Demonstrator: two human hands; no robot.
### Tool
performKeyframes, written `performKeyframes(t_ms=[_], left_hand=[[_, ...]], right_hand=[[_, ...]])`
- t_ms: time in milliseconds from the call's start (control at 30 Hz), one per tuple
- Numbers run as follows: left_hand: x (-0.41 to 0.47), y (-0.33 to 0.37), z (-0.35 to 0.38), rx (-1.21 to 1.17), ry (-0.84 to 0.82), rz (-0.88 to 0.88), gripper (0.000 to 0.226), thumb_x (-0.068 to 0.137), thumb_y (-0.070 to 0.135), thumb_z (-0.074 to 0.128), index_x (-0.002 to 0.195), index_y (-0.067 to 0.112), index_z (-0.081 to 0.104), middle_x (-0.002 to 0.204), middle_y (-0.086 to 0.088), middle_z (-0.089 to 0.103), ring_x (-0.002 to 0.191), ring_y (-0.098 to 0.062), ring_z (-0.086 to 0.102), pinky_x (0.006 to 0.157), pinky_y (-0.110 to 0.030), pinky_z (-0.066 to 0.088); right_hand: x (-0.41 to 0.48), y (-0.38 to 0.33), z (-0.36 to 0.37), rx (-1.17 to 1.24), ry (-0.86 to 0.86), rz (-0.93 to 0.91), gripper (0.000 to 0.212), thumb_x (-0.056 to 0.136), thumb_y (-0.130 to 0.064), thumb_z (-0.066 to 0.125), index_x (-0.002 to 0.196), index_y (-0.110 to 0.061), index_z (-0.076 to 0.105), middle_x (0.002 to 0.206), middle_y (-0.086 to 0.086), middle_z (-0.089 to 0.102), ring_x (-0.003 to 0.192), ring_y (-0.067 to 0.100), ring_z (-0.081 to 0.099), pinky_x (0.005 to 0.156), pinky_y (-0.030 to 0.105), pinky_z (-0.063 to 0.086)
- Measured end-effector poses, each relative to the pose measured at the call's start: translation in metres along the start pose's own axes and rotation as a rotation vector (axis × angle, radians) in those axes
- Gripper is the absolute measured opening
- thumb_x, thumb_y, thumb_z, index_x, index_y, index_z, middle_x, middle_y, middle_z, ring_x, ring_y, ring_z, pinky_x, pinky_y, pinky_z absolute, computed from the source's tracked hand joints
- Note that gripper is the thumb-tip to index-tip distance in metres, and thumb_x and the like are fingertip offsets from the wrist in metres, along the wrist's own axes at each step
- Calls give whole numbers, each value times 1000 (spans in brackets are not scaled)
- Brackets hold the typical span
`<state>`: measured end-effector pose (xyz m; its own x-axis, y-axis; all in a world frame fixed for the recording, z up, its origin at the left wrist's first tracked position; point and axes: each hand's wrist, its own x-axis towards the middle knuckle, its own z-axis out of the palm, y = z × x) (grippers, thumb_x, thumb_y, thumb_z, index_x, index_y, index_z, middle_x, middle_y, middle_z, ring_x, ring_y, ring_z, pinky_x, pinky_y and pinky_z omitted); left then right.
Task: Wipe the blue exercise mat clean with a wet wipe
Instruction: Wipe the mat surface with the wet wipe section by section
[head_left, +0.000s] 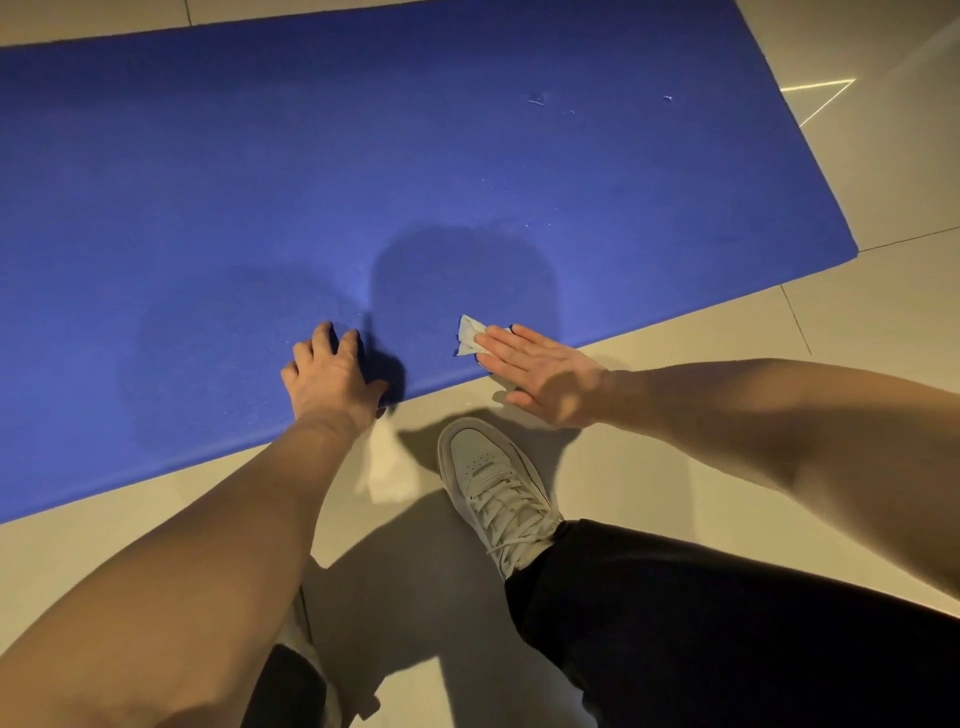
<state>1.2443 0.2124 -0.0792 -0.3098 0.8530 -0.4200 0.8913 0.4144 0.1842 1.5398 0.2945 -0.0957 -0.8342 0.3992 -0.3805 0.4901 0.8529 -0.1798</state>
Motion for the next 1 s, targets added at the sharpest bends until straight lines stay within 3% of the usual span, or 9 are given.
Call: performKeyframes(t_ms=[233, 400, 500, 567, 667, 900, 1000], left_hand=[[2, -4, 0, 12, 4, 19, 77, 85, 46, 72, 149, 23, 37, 159, -8, 21, 138, -35, 24, 113, -47, 24], [3, -8, 0, 5, 5, 35, 76, 84, 41, 73, 148, 22, 39, 159, -8, 22, 134, -35, 27, 109, -47, 25], [2, -8, -2, 9, -2, 36, 78, 81, 37, 77, 148, 22, 39, 157, -7, 23, 132, -34, 28, 107, -46, 26], [2, -9, -3, 13, -1, 35, 77, 81, 35, 77, 148, 22, 40, 157, -7, 24, 131, -34, 29, 107, -46, 26], [3, -10, -3, 20, -3, 36, 74, 83, 36, 74, 147, 22, 41, 157, -8, 24, 132, -35, 28, 107, -46, 26], [4, -11, -4, 12, -9, 31, 76, 83, 36, 74, 149, 22, 39, 158, -7, 23, 134, -34, 27, 110, -45, 24], [4, -10, -3, 16, -5, 30, 77, 82, 34, 75, 149, 21, 38, 157, -7, 23, 133, -34, 27, 109, -44, 24]], right_hand=[[-2, 3, -5, 37, 40, -62, 63, 109, -42, 23, 159, -4, 26, 169, 14, 16, 157, 30, 8, 126, 52, 15], [49, -29, -9, -32, 47, -313, 56, 108, -29, 35, 160, -9, 28, 169, 8, 17, 158, 26, 7, 128, 47, 5], [74, -44, -15, -141, -61, -332, 57, 110, -35, 27, 163, -16, 18, 171, 5, 6, 158, 21, -5, 127, 43, -9], [73, -34, -20, -133, -62, -355, 57, 110, -35, 28, 163, -17, 18, 171, 3, 6, 158, 19, -4, 127, 43, -8], [50, -8, -25, -67, -27, -316, 55, 108, -32, 32, 160, -13, 29, 170, 5, 17, 158, 21, 9, 128, 46, 4], [-14, 38, -20, 53, -24, 5, 63, 105, -38, 15, 162, -13, 24, 170, 6, 12, 158, 20, 5, 129, 43, 2], [-5, 19, -9, 181, 42, 67, 63, 104, -35, 23, 157, -2, 31, 167, 15, 20, 156, 29, 12, 128, 47, 9]])
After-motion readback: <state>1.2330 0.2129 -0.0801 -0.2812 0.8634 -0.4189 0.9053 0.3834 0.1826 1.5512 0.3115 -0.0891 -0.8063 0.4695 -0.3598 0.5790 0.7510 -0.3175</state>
